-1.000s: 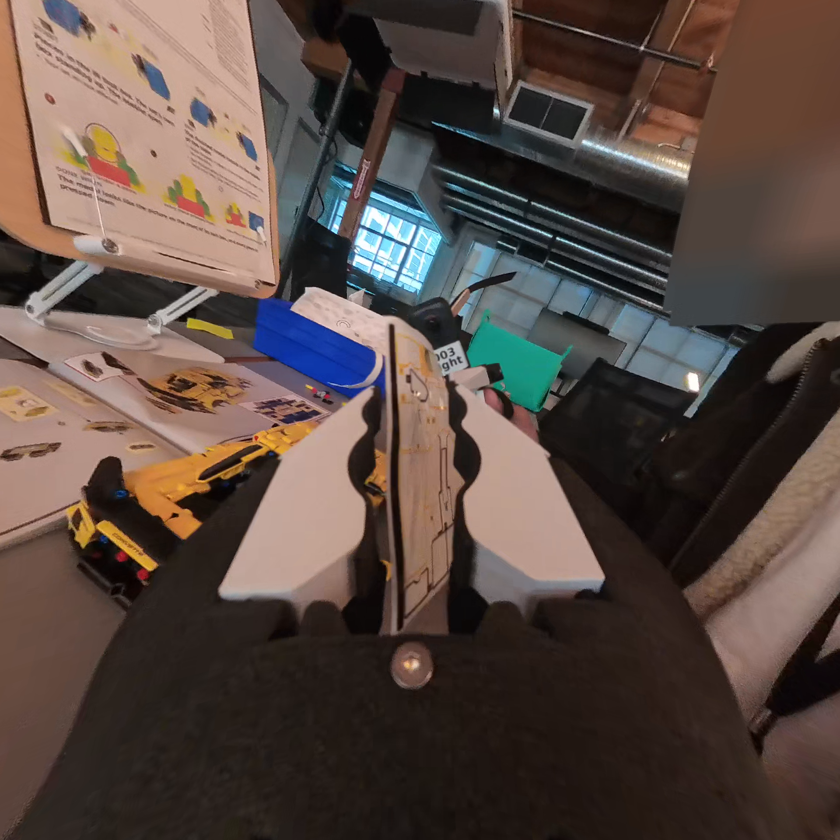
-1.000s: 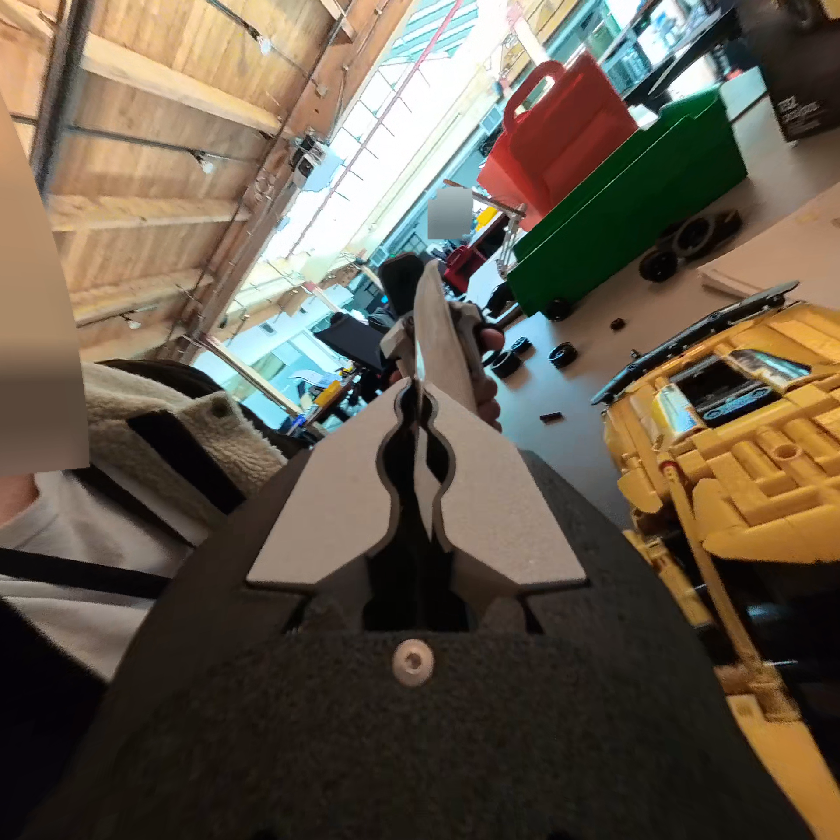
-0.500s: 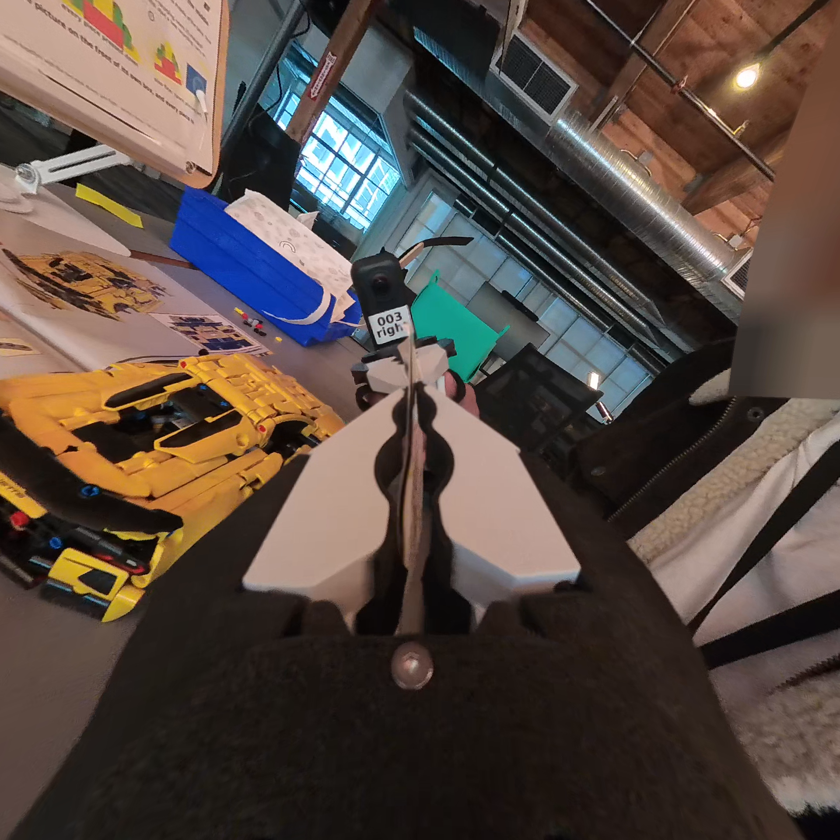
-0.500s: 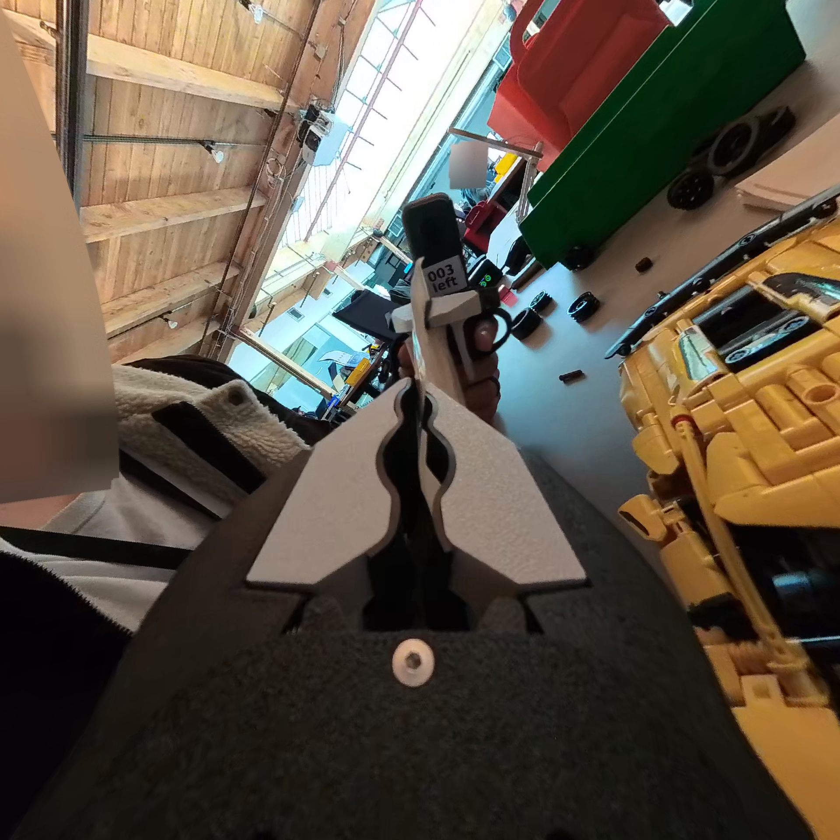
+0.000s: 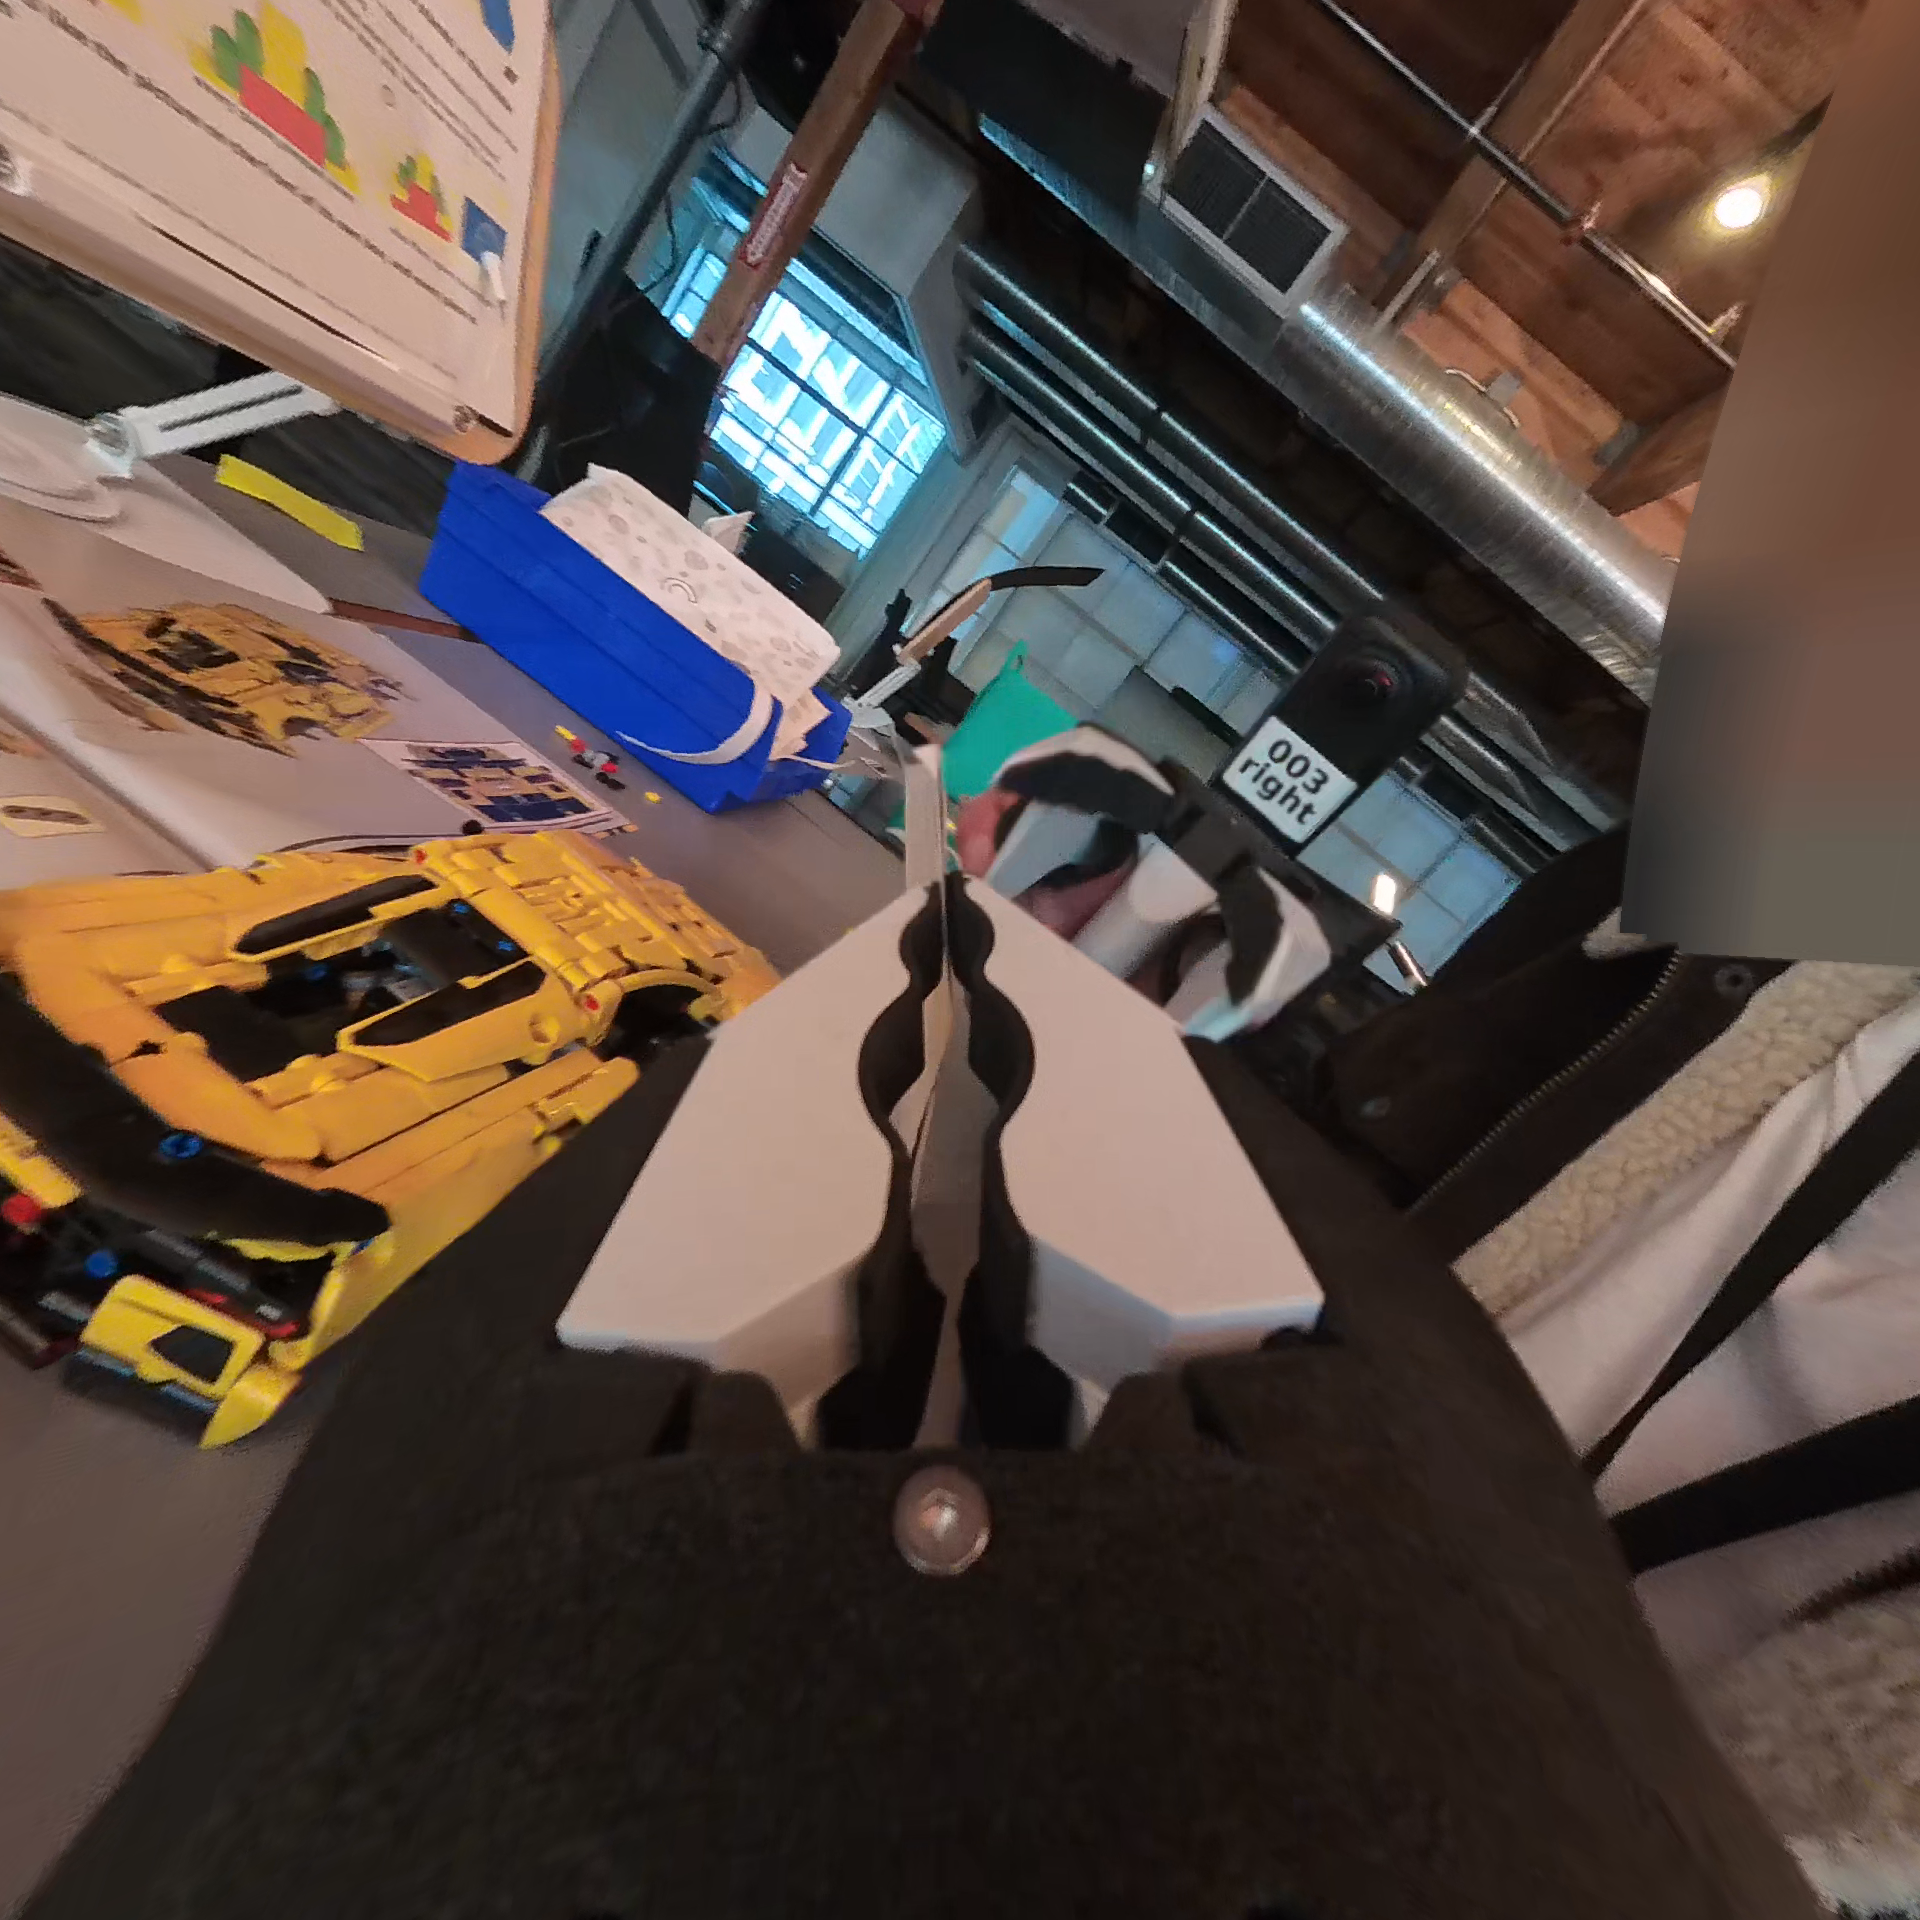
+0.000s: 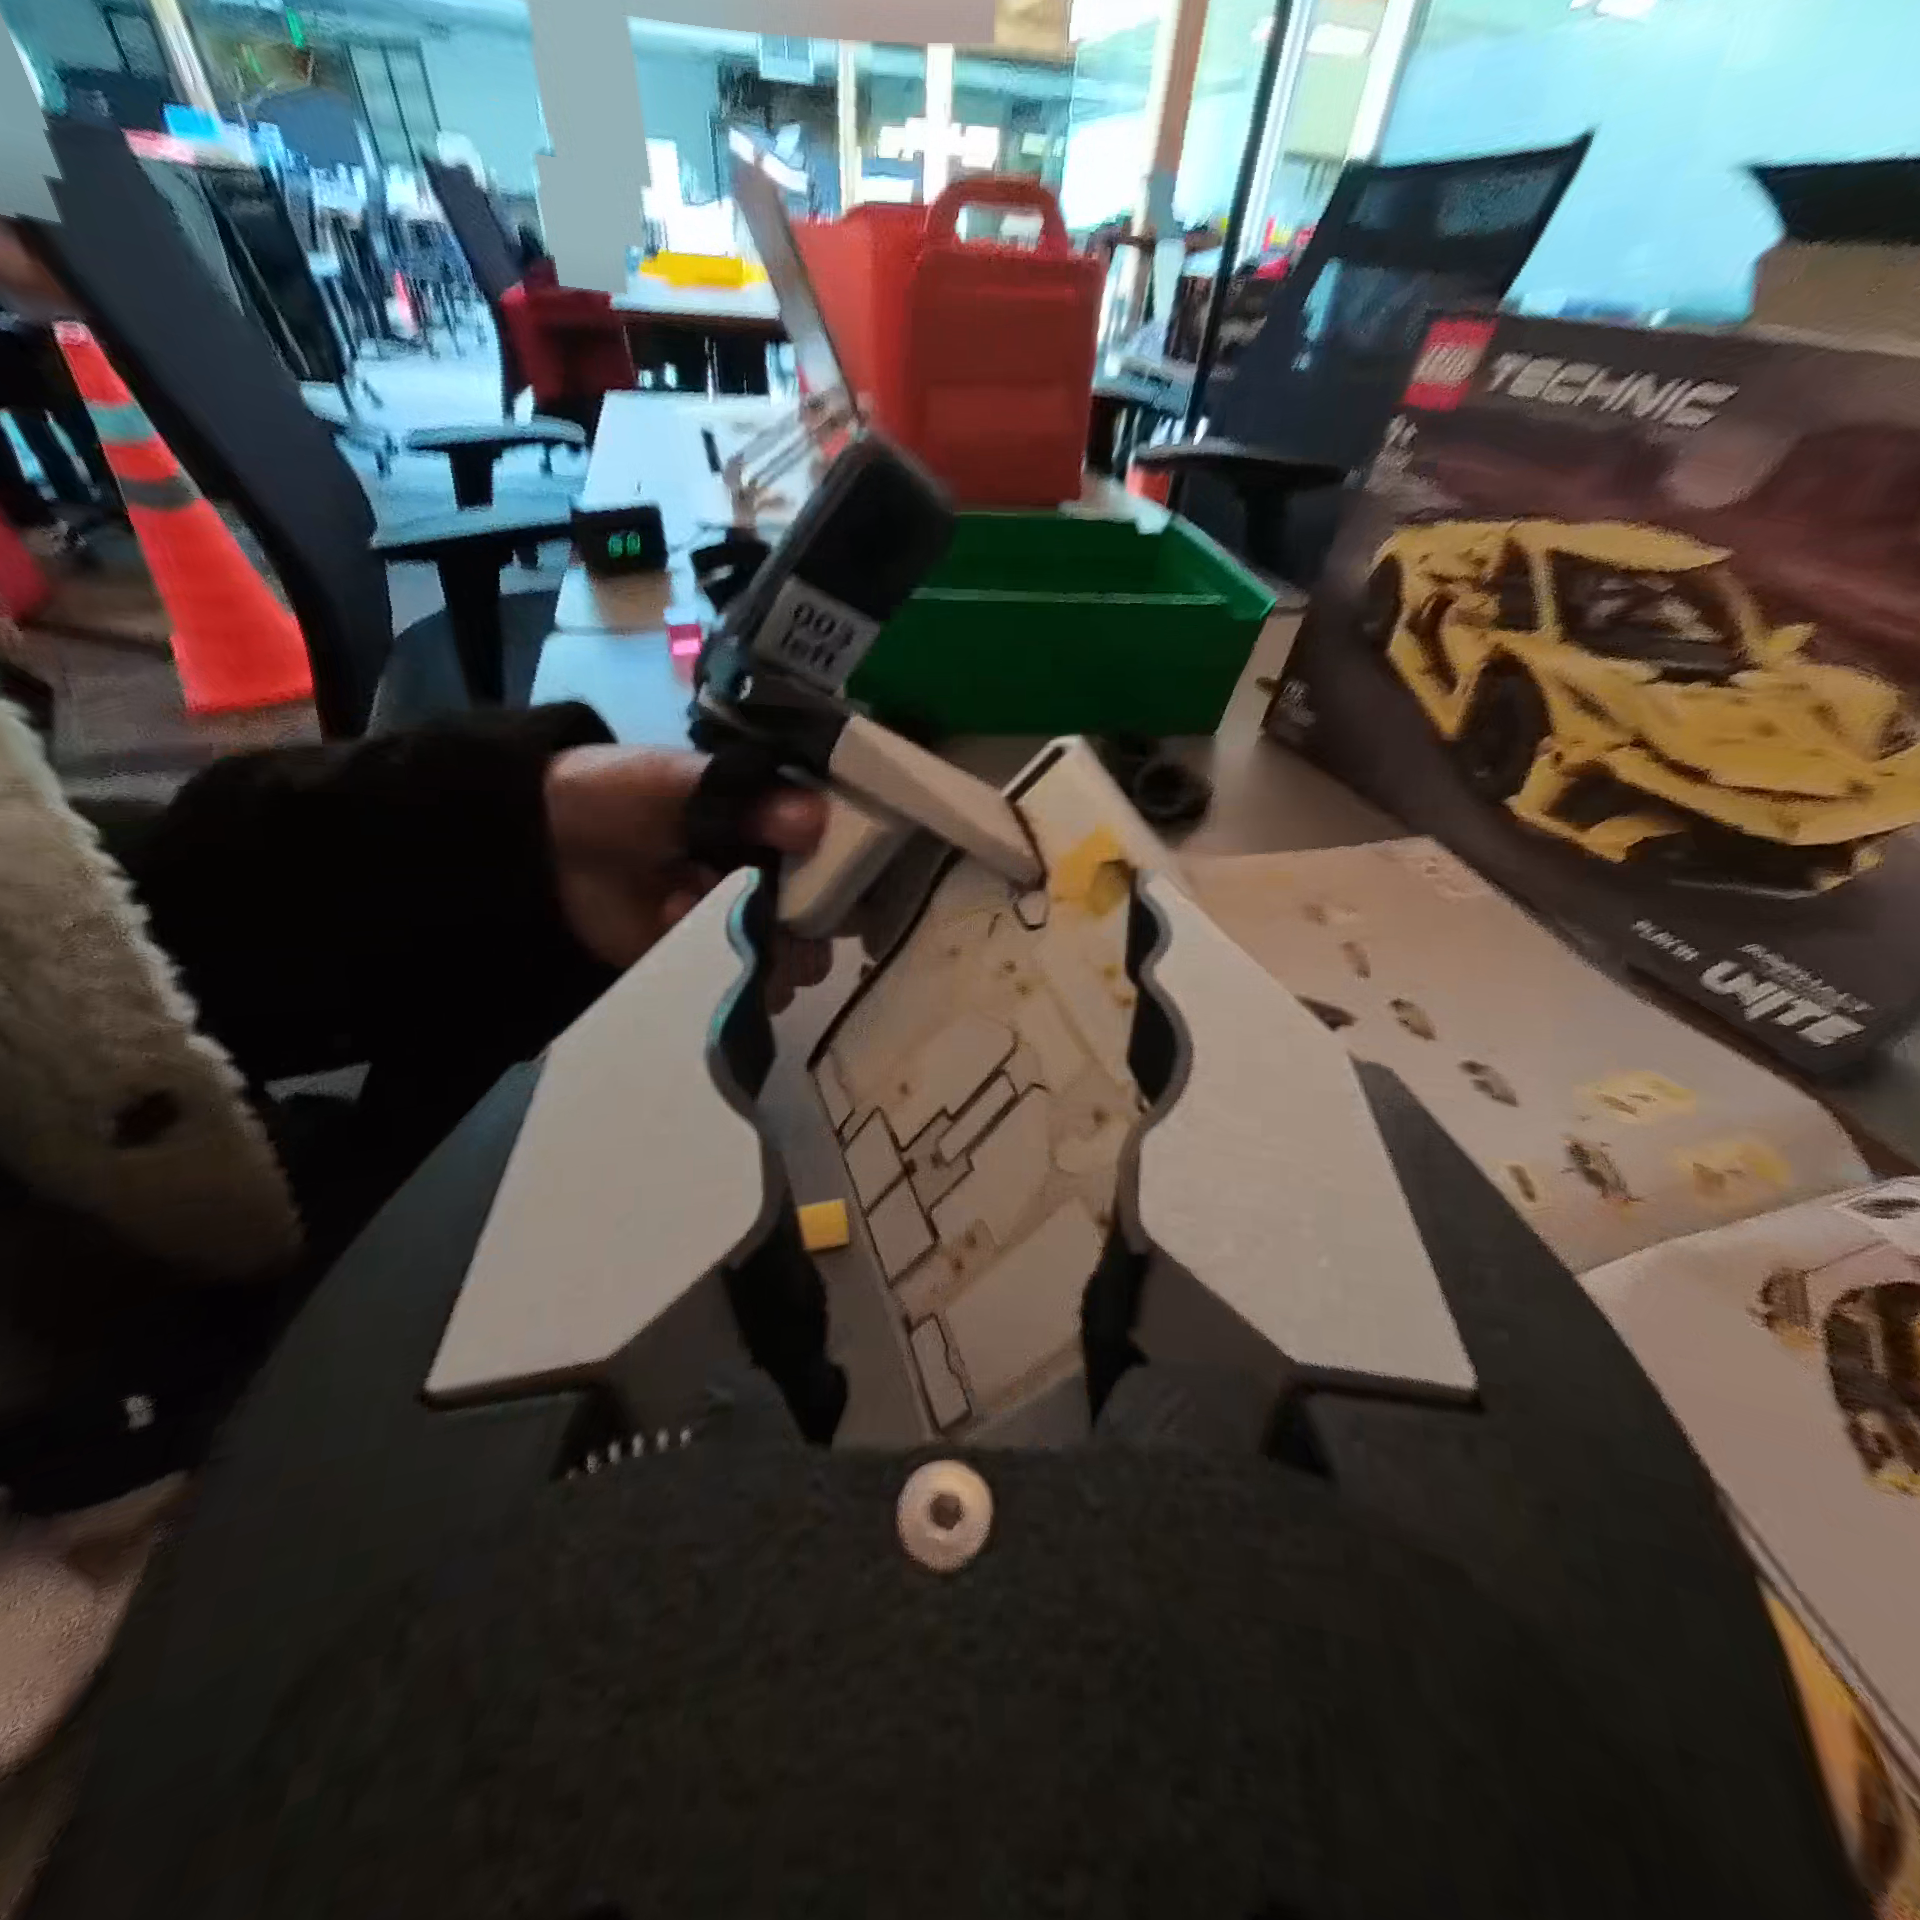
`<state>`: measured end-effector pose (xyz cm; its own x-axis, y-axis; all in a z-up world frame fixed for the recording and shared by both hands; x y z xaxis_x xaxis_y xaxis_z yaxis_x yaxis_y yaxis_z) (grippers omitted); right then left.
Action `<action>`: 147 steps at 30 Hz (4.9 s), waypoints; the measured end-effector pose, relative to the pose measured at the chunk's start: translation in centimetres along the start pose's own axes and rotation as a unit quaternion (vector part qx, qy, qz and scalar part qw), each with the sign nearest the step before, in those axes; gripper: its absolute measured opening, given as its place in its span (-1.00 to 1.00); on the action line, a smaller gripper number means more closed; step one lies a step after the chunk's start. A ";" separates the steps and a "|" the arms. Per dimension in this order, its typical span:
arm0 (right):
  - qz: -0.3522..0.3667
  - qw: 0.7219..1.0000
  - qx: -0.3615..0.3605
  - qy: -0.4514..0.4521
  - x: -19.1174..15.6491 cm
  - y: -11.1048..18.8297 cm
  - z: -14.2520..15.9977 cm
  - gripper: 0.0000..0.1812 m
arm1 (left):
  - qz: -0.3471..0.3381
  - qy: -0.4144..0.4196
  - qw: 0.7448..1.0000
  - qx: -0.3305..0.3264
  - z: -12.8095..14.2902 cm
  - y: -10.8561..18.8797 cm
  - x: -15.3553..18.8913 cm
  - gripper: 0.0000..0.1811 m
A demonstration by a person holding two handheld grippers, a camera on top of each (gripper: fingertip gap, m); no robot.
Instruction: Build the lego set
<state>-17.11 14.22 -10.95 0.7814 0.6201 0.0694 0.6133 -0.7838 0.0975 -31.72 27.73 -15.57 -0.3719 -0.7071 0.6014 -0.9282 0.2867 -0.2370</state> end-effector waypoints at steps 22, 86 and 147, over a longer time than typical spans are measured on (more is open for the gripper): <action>-0.250 0.898 0.071 -0.354 1.2 -1.2 2.7 -0.79 | 0.159 -0.076 0.983 -0.042 1.1 -0.8 3.2 -1.00; 0.010 0.978 -0.044 -0.205 -1.9 1.3 7.5 -1.00 | -0.115 -0.270 0.907 -0.302 2.3 9.7 2.4 -0.44; 0.019 0.976 0.031 -0.213 -1.4 3.3 6.8 -1.00 | -0.039 -0.303 0.842 -0.444 9.7 -0.4 -0.8 -0.75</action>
<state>-15.41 10.56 -17.48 0.7730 0.5301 -0.3485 0.5776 -0.8153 0.0411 -31.07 21.93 -23.40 -0.4946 -0.8688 0.0253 -0.6799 0.4049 0.6114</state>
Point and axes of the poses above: each gripper's, where its closed fingertips meet, y back along the fingers, z out of its underside, x = y × z across the jaws, the point moved 10 cm from there along y, back along the fingers, and after that the axes turned 3 degrees about x, right-handed, at the moved point
